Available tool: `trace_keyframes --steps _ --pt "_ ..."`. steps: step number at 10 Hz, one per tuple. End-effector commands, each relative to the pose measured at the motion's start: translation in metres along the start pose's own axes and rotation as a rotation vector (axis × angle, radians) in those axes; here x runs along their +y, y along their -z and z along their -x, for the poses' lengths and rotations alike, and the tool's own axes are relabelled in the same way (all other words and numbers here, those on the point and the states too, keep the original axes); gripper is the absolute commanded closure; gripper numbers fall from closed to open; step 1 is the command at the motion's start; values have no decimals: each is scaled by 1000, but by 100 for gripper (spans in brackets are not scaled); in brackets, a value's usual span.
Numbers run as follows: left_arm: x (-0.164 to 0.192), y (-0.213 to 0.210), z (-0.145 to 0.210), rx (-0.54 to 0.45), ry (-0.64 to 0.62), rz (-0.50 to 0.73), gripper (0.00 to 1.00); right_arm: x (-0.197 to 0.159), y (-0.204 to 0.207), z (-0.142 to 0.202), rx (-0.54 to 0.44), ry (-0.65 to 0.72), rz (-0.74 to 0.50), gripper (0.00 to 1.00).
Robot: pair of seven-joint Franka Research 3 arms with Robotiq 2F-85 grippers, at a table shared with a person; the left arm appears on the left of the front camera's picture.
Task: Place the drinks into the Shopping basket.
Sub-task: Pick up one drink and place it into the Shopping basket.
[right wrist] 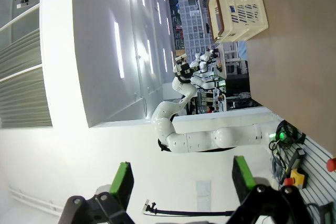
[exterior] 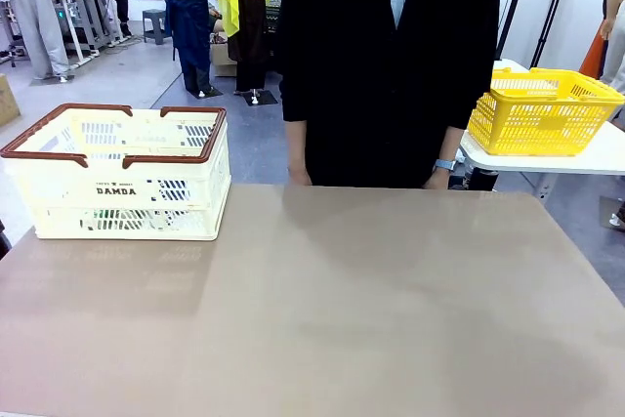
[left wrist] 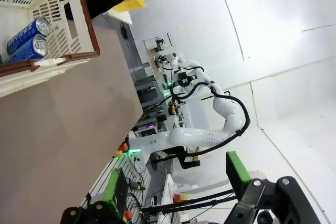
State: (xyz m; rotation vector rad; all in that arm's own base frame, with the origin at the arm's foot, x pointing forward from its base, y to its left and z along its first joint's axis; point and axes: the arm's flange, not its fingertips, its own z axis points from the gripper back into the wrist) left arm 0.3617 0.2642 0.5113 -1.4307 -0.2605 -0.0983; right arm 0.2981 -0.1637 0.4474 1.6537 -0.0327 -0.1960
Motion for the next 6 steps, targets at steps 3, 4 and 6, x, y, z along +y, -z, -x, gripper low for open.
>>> trace_keyframes --steps 3,4,6 --pt "-5 -1 1 -10 -16 19 0 7 1 1 -2 18 -10 0" --pt "-5 -1 1 -10 -16 19 0 7 1 1 -2 18 -10 0" --pt "-5 -1 1 -10 -16 19 0 7 1 1 -2 18 -10 0"
